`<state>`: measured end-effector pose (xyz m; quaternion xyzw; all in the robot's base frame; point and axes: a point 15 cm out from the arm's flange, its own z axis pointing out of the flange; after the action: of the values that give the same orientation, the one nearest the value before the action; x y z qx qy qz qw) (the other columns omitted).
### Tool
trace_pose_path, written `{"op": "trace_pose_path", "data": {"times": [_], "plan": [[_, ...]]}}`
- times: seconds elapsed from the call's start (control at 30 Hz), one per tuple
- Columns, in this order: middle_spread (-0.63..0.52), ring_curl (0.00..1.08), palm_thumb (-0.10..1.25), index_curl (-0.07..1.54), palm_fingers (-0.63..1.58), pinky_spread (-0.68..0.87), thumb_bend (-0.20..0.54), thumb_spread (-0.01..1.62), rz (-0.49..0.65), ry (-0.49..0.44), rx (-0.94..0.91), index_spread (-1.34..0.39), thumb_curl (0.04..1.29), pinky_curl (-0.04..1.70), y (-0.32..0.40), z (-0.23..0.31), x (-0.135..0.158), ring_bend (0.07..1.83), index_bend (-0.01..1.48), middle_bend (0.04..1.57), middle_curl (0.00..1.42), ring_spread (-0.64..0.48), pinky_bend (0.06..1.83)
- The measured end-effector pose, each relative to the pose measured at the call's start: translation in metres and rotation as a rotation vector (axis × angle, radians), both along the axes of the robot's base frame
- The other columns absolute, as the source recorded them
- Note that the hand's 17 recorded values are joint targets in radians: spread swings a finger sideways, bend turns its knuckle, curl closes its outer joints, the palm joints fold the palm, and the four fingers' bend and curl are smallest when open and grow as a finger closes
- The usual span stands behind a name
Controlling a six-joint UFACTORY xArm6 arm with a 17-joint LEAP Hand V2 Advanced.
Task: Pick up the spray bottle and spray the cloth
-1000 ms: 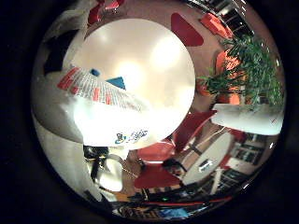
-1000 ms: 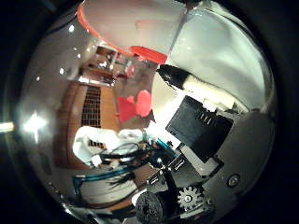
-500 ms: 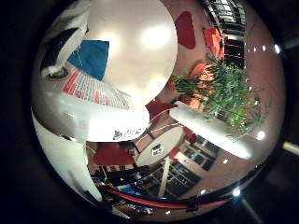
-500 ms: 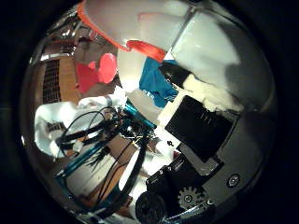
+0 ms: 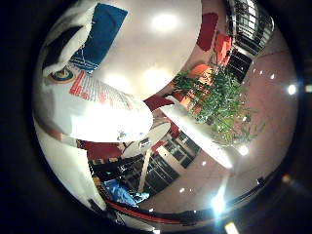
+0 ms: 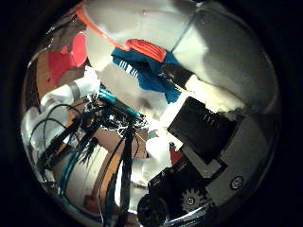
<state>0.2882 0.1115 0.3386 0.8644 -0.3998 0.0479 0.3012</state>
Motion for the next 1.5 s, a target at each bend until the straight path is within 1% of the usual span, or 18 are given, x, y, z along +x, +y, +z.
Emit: {"op": "trace_pose_path", "data": {"times": [0.47, 0.73, 0.8, 0.97, 1.07, 1.17, 1.27, 1.37, 1.5], "plan": [[-0.1, 0.79, 1.03, 0.75, 1.14, -0.19, -0.014, 0.99, 0.004, -0.009, 0.021, -0.19, 0.72, 1.43, 0.004, 0.001, 0.001, 1.35, 1.22, 1.42, 0.68, -0.22, 1.02], [-0.1, 0.79, 1.03, 0.74, 1.14, -0.19, -0.014, 0.99, 0.003, -0.055, 0.082, -0.19, 0.72, 1.43, 0.016, 0.027, 0.009, 1.35, 1.22, 1.42, 0.68, -0.22, 1.01], [-0.1, 0.79, 1.03, 0.74, 1.14, -0.2, -0.015, 0.99, -0.001, -0.051, 0.115, -0.19, 0.72, 1.43, 0.023, 0.032, 0.006, 1.35, 1.22, 1.42, 0.68, -0.22, 1.01], [-0.1, 0.79, 1.02, 0.74, 1.14, -0.2, -0.014, 0.99, -0.005, -0.076, 0.257, -0.19, 0.73, 1.43, 0.054, 0.063, 0.006, 1.35, 1.22, 1.42, 0.68, -0.22, 1.01], [-0.1, 0.79, 1.02, 0.74, 1.14, -0.2, -0.014, 0.99, -0.022, -0.055, 0.379, -0.19, 0.73, 1.43, 0.079, 0.077, -0.001, 1.35, 1.22, 1.42, 0.68, -0.22, 1.01], [-0.1, 0.79, 1.03, 0.74, 1.14, -0.2, -0.012, 1.0, -0.073, -0.026, 0.515, -0.19, 0.73, 1.43, 0.097, 0.089, -0.003, 1.35, 1.22, 1.42, 0.68, -0.22, 1.01], [-0.1, 0.79, 1.03, 0.75, 1.14, -0.2, -0.013, 1.0, -0.13, -0.022, 0.664, -0.19, 0.73, 1.43, 0.116, 0.101, 0.004, 1.35, 1.22, 1.42, 0.68, -0.22, 1.01], [-0.1, 0.79, 1.03, 0.75, 1.13, -0.2, -0.013, 1.01, -0.156, -0.065, 0.781, -0.19, 0.73, 1.43, 0.133, 0.114, 0.019, 1.35, 1.22, 1.42, 0.68, -0.22, 1.01], [-0.1, 0.79, 1.03, 0.75, 1.14, -0.2, -0.013, 1.01, -0.149, -0.173, 0.889, -0.19, 0.73, 1.43, 0.151, 0.127, 0.046, 1.35, 1.22, 1.41, 0.68, -0.22, 1.01]]}}
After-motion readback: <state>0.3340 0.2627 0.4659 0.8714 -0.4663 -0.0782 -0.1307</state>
